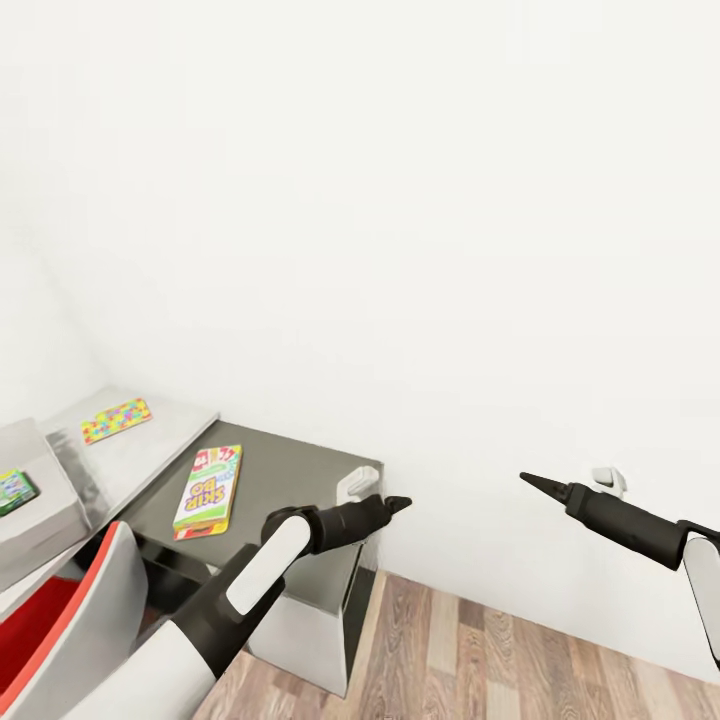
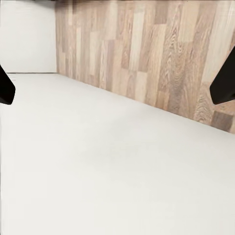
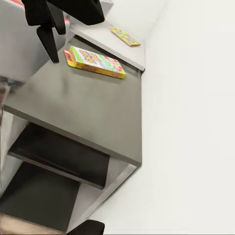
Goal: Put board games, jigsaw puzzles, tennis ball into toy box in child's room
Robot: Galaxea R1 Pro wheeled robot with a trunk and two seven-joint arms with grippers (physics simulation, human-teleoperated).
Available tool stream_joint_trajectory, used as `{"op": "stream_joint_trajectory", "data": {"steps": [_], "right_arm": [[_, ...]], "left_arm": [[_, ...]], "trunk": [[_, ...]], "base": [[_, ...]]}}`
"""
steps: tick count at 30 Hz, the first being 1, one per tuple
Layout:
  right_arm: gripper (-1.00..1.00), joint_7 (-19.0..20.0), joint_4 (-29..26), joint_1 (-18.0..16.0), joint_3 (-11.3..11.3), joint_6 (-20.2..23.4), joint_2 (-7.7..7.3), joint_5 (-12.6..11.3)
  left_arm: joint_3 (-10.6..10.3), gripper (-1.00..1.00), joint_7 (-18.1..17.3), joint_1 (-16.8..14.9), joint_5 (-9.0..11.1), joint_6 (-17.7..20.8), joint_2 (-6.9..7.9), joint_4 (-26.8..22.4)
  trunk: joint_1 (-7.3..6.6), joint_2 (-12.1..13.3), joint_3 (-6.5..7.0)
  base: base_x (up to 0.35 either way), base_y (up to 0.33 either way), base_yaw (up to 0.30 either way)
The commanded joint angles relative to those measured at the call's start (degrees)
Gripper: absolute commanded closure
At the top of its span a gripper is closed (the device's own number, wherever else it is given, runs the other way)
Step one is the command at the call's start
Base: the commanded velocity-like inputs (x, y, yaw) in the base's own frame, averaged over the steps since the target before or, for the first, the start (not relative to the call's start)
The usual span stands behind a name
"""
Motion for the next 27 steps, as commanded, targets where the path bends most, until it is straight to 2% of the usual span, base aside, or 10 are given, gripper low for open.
{"op": "stream_joint_trajectory", "data": {"steps": [1,18,27], "right_arm": [[-1.00,0.31,0.00,-0.07,-0.06,0.26,0.00,0.19],[-1.00,0.12,0.00,-0.07,-0.01,0.23,0.01,0.34],[-1.00,0.06,0.00,-0.07,0.06,0.18,-0.01,2.19]], "left_arm": [[-0.02,-1.00,0.53,-0.05,0.61,0.08,0.01,-0.10],[-0.03,-1.00,0.58,-0.05,0.61,0.12,0.03,-0.13],[-0.02,-1.00,0.62,-0.05,0.61,0.08,0.03,-0.01]], "trunk": [[0.01,-0.13,-0.13],[0.01,-0.13,-0.13],[0.01,-0.13,-0.13]], "base": [[-0.247,0.000,-0.280],[-0.302,0.000,-0.280],[-0.327,0.000,-0.280]]}}
